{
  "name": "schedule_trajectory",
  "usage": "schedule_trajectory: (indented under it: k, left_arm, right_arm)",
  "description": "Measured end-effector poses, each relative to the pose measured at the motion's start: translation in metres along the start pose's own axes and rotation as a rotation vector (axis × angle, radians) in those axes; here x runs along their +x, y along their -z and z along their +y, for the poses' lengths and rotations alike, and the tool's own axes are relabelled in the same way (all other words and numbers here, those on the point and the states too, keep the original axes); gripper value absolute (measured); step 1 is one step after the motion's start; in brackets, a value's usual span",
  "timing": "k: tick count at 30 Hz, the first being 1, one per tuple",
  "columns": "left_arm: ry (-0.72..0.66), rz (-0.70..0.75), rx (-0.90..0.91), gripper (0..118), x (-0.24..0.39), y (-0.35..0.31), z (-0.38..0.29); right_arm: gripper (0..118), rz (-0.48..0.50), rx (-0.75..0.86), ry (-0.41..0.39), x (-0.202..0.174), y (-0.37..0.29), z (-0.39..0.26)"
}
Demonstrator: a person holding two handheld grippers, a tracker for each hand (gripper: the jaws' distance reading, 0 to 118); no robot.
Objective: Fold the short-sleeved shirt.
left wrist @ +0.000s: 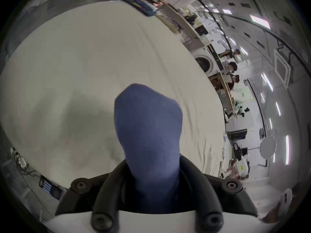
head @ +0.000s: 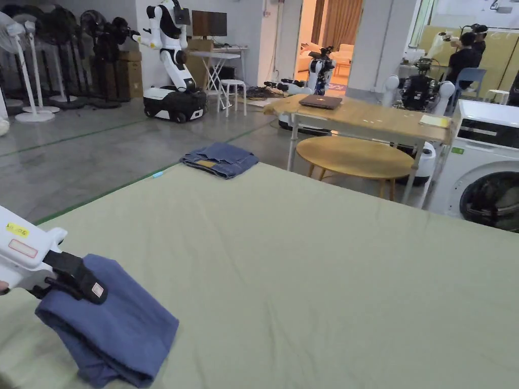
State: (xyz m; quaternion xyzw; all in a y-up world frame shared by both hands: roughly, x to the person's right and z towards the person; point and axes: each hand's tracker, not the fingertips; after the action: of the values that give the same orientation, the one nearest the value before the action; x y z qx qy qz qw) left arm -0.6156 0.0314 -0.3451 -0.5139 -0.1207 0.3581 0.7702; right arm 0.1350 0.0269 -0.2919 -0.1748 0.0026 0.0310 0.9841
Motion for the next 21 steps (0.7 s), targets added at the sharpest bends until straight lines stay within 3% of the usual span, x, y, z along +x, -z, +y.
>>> schedule_trajectory:
  k: [4, 5, 6, 8, 9, 17, 21]
  left_arm:
    - [-0.063, 0.05, 0.017, 19, -0.016, 0.004, 0.0]
    - [-0.099, 0.058, 0.015, 30, -0.019, 0.004, 0.0]
    - [-0.103, 0.051, 0.009, 51, -0.02, 0.002, 0.001]
    - [-0.086, 0.099, 0.059, 56, -0.017, -0.007, -0.002]
    - [-0.075, 0.135, 0.069, 65, -0.016, -0.01, -0.001]
    - [0.044, 0.379, 0.231, 65, 0.005, -0.047, -0.004]
    - [0.057, 0.295, 0.271, 65, 0.02, -0.045, -0.013]
  right_arm:
    - [0, 0.002, -0.02, -0.012, -0.002, 0.002, -0.004]
    - [0, 0.004, -0.022, -0.016, -0.002, 0.002, -0.004]
    - [0, 0.005, -0.024, -0.02, -0.003, 0.002, -0.004]
    - [0, 0.007, -0.03, -0.022, -0.004, 0.003, -0.005]
    - [0, 0.011, -0.032, -0.021, -0.004, 0.003, -0.005]
    - [0, 0.024, -0.042, -0.029, -0.005, 0.003, -0.008]
    - [0, 0.026, -0.044, -0.027, -0.002, 0.003, -0.01]
